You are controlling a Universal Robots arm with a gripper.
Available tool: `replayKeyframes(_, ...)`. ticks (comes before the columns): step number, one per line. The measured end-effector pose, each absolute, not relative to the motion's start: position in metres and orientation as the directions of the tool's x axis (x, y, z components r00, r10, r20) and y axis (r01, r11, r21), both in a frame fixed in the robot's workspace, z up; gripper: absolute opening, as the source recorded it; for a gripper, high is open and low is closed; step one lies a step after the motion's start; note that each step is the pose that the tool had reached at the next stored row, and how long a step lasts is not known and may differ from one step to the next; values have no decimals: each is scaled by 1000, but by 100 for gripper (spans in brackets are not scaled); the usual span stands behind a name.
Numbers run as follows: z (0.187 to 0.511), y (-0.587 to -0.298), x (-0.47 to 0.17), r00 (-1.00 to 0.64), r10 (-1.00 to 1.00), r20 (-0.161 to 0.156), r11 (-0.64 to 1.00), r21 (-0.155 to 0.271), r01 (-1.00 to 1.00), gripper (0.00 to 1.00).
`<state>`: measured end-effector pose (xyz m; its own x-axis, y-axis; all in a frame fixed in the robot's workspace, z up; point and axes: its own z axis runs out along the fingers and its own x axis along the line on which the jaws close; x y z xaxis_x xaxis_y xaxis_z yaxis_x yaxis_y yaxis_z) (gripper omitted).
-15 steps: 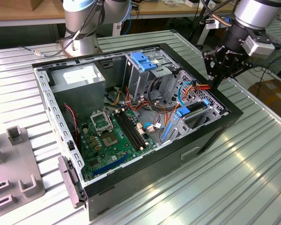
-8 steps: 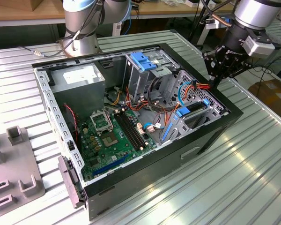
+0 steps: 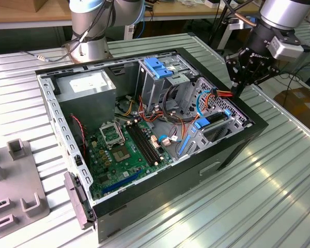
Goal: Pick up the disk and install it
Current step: 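Insert the first disk wire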
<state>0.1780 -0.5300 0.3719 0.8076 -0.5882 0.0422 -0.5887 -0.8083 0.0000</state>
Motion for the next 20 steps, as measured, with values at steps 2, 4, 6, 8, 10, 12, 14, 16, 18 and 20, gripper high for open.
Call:
replayKeyframes(2, 372, -530, 178, 792, -610, 42, -792, 0, -610, 16)
replayKeyframes(4, 372, -530, 177, 781, -623, 42, -782, 0, -623, 16)
replayKeyframes(6, 372, -530, 175, 779, -625, 42, -780, 0, -626, 16)
replayKeyframes(8, 372, -530, 173, 778, -626, 42, -779, 0, -627, 16)
replayKeyframes(10, 372, -530, 169, 778, -627, 42, -779, 0, -627, 16)
replayKeyframes(12, 372, -530, 164, 778, -627, 42, -779, 0, -627, 16)
replayKeyframes(14, 372, -530, 159, 778, -627, 42, -779, 0, -627, 16)
replayKeyframes(16, 372, -530, 154, 778, -627, 42, -779, 0, -627, 16)
replayKeyframes(18, 372, -530, 150, 778, -627, 42, -779, 0, -628, 16)
replayKeyframes(20, 372, -530, 150, 771, -635, 42, -772, 0, -636, 16)
